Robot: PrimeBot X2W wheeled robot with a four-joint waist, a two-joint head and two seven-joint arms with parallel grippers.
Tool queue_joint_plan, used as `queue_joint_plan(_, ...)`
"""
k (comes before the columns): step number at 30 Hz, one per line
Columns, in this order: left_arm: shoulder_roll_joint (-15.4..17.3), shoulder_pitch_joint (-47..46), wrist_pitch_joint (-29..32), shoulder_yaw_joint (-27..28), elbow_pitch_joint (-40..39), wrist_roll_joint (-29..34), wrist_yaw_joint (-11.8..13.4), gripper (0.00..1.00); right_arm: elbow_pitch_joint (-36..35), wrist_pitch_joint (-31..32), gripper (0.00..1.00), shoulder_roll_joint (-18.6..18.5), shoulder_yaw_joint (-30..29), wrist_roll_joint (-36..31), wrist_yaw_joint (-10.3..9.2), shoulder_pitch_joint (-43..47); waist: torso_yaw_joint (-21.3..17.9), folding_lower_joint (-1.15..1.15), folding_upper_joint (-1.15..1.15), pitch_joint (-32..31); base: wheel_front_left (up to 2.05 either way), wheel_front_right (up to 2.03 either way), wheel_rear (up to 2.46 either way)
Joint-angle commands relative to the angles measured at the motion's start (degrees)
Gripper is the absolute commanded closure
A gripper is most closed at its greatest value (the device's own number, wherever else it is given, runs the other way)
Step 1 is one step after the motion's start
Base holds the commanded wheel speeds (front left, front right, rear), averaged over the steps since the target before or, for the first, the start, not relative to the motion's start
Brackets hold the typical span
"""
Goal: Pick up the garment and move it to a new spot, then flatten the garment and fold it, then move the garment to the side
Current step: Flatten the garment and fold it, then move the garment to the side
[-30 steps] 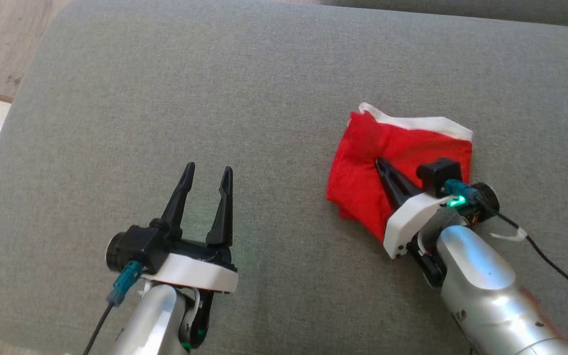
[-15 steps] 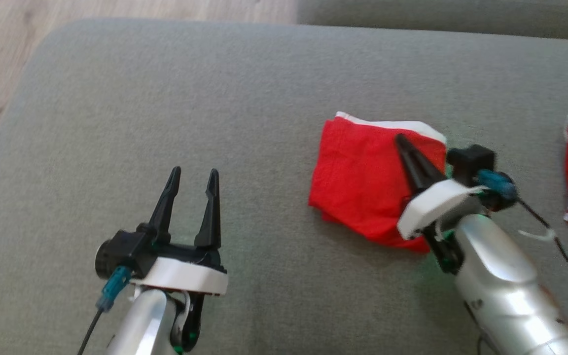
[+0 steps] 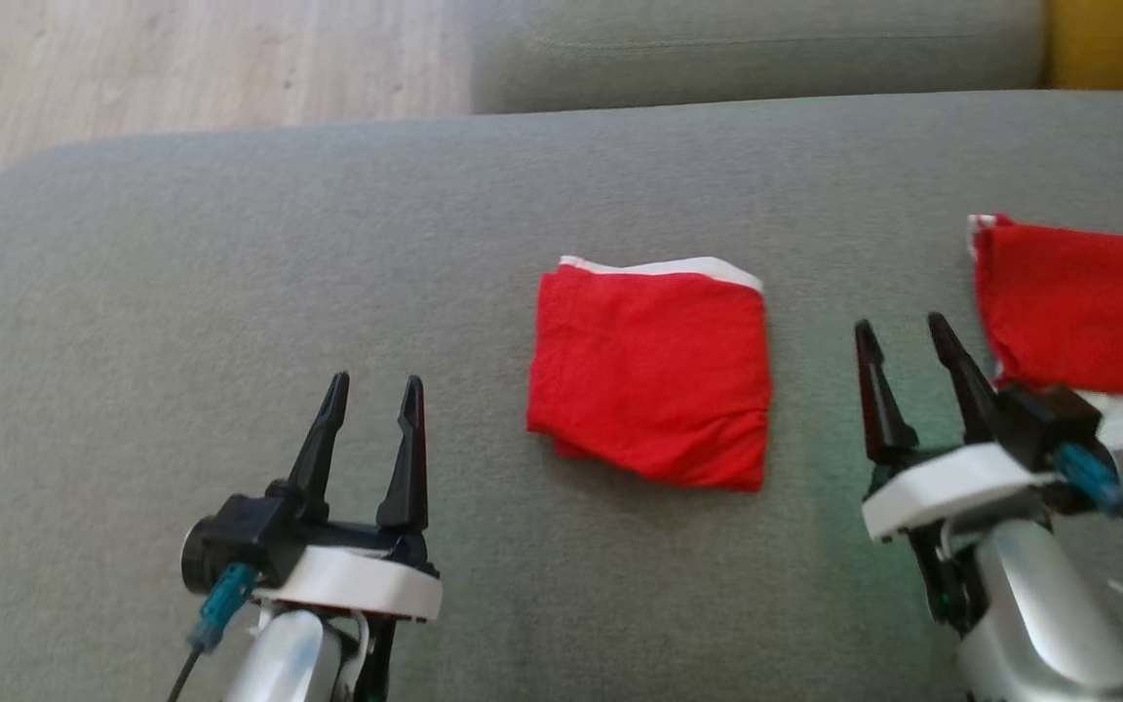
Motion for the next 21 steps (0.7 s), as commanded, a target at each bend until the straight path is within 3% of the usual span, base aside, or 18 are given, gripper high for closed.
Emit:
queue_joint_plan(1, 0.21, -0.82, -0.3, 2.47, -1.61, 0.45, -0.32, 0.0, -3.71, -0.62, 0.0, 0.78, -0.31, -0.74, 0.43, 0.74, -1.42, 0.01, 0.0, -0.95, 0.0, 0.0, 0.0)
queue_joint_plan(8, 0.23, 1.02, -0.3, 4.6, -1.73, 3.05, -1.31, 0.0, -10.6, 0.08, 0.0, 3.08, -6.44, -4.3, 0.43, 7.04, -3.39, 0.01, 0.0, -0.94, 0.0, 0.0, 0.0)
queue_joint_plan(21, 0.22, -0.16, -0.3, 3.99, -2.02, 3.49, -2.31, 0.0, -14.49, 2.79, 0.0, 3.54, -4.78, -2.72, 0.43, 7.53, -1.68, 0.01, 0.0, 1.02, 0.0, 0.0, 0.0)
